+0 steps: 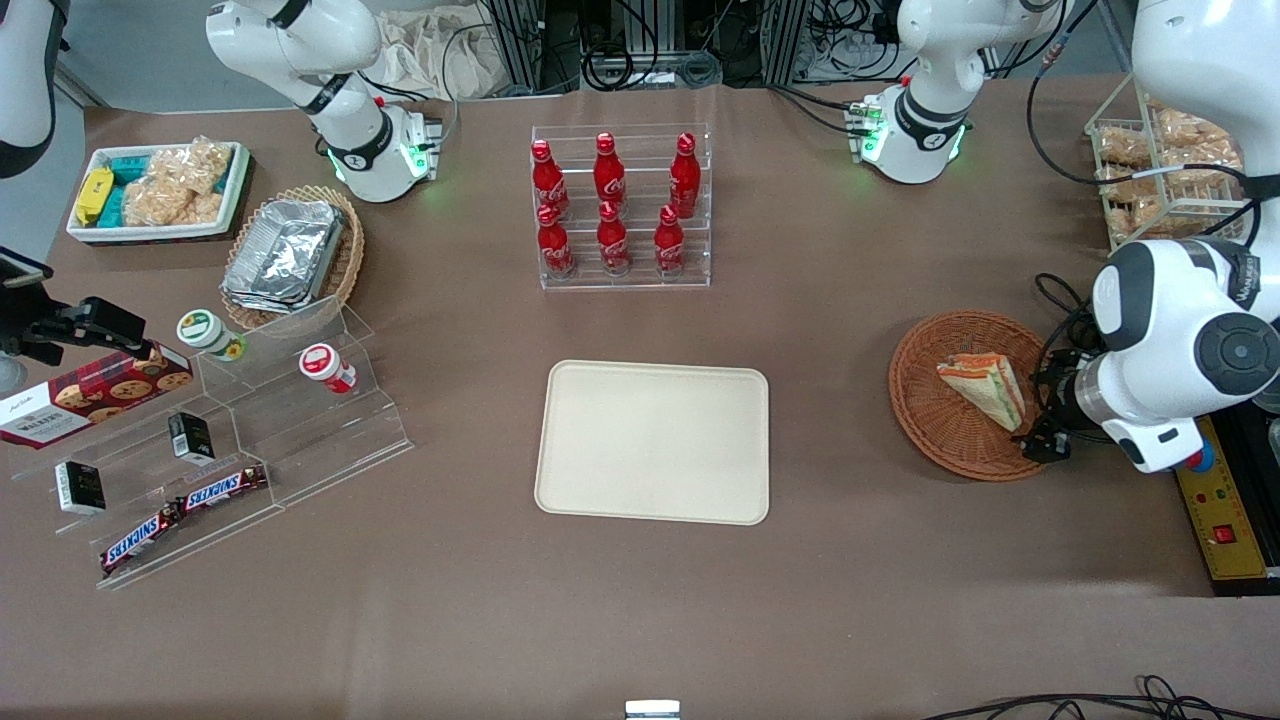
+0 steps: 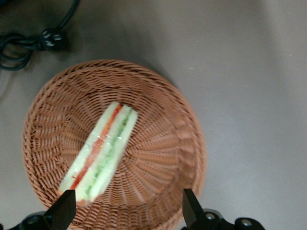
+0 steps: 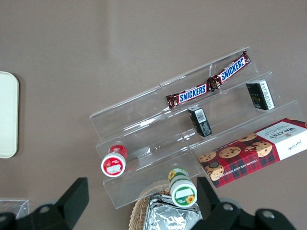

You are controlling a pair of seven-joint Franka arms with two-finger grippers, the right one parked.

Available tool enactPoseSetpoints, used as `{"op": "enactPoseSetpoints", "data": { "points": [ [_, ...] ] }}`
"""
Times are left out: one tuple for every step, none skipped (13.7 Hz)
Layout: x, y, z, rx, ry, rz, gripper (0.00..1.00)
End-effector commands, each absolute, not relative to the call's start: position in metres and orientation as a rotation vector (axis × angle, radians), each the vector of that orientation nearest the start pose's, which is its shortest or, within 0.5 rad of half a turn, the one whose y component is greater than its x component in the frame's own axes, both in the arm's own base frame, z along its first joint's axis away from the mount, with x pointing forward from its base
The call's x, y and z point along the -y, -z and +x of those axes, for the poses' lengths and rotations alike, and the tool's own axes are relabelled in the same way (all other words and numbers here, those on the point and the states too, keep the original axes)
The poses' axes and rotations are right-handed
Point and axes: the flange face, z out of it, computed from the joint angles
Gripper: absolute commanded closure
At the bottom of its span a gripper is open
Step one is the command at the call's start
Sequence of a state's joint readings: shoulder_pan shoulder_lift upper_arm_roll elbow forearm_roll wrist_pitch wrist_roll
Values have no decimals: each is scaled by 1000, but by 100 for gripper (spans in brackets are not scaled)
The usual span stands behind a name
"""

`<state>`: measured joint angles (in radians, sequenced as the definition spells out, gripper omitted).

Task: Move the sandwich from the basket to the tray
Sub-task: 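Move the left gripper down over the wrapped sandwich in the basket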

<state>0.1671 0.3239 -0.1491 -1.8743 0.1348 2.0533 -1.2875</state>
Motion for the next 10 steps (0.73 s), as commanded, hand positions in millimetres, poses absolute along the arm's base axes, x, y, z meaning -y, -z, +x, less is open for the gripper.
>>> {"op": "enactPoseSetpoints", "data": {
  "points": [
    [-31, -306, 566, 1793, -107, -2399, 0],
    [-43, -295, 545, 1826, -84, -2393, 0],
    [-58, -291, 532, 1874, -46, -2386, 0],
    [-59, -286, 526, 1877, -45, -2386, 0],
    [-54, -281, 524, 1866, -54, -2392, 0],
    [-51, -279, 524, 1859, -54, -2399, 0],
    [-49, -276, 521, 1853, -59, -2402, 0],
    [-45, -272, 519, 1848, -51, -2414, 0],
    [-37, -269, 519, 1834, -40, -2433, 0],
    [-34, -269, 520, 1827, -33, -2442, 0]
  ]
}}
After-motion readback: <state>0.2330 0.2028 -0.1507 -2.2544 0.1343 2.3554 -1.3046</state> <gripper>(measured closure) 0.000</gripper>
